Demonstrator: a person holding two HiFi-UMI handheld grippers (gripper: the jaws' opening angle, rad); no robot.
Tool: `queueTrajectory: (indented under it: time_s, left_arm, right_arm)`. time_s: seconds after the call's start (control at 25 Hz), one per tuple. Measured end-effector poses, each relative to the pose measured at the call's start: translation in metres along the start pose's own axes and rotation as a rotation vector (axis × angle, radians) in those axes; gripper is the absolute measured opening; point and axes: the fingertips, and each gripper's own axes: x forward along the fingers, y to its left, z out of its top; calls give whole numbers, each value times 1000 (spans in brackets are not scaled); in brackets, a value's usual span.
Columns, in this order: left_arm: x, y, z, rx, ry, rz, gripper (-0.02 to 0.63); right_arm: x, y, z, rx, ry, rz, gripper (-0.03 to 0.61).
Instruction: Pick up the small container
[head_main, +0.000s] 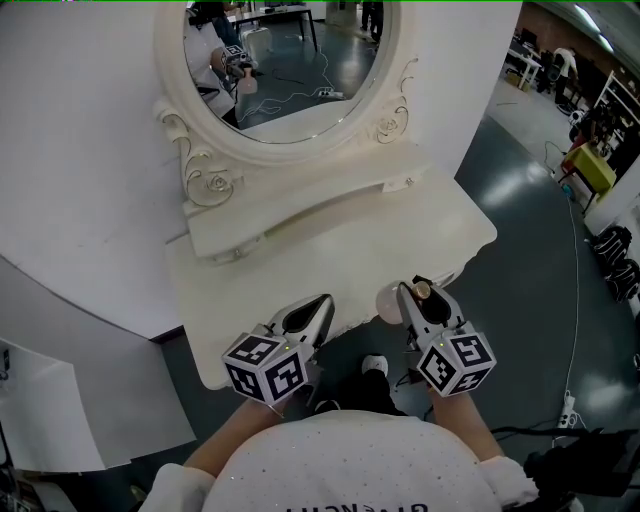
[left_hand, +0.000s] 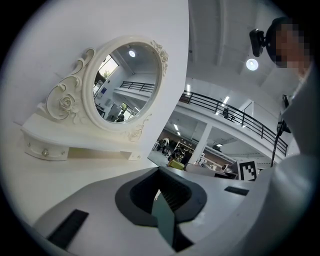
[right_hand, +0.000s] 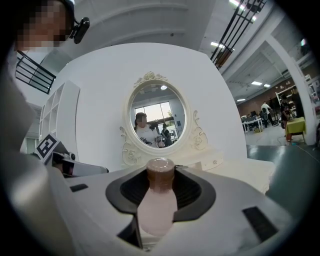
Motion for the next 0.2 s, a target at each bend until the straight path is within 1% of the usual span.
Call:
queueTrajectory:
  time_s: [0.2]
  left_arm:
    - [3,7,1,0,-4,7,2]
  right_arm:
    - [6,-4,-3,5,1,-2,133]
